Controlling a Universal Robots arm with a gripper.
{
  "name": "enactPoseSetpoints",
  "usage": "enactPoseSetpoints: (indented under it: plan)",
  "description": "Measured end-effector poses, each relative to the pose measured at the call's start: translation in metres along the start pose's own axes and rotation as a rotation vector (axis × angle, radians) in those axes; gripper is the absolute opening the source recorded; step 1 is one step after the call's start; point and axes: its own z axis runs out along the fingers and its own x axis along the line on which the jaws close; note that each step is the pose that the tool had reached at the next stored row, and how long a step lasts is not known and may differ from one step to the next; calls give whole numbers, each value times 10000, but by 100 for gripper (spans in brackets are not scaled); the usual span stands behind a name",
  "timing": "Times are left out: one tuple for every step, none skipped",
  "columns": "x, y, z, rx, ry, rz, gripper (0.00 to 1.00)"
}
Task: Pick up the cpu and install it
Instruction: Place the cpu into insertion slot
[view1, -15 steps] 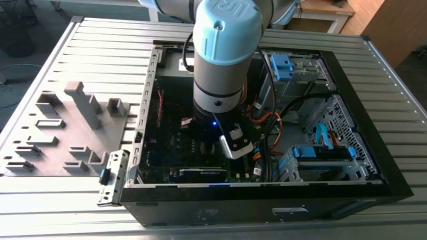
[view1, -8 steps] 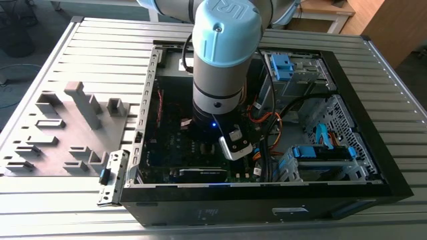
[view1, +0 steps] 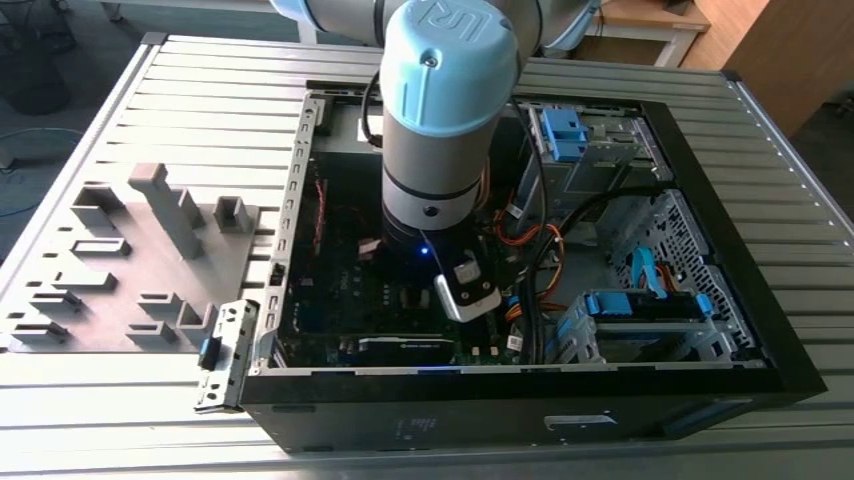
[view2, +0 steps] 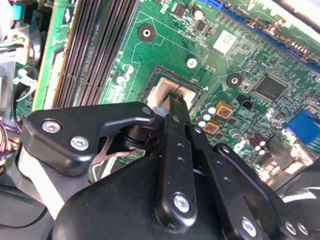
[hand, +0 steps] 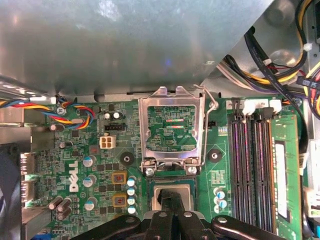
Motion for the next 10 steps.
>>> enactPoseSetpoints:
  plan:
    - [0, -1, 10, 1, 0, -1, 11]
    - [1, -1, 16, 5, 2, 0, 11]
    - [2, -2, 19, 8, 3, 1, 11]
    - [2, -2, 19, 7, 3, 1, 11]
    - [1, -2, 20, 5, 2, 1, 11]
    - [1, -1, 22, 3, 1, 1, 11]
    - [1, -1, 23, 1, 0, 1, 11]
    - [1, -1, 23, 1, 0, 1, 11]
    - [1, -1, 23, 2, 0, 1, 11]
    - [1, -1, 24, 2, 1, 1, 11]
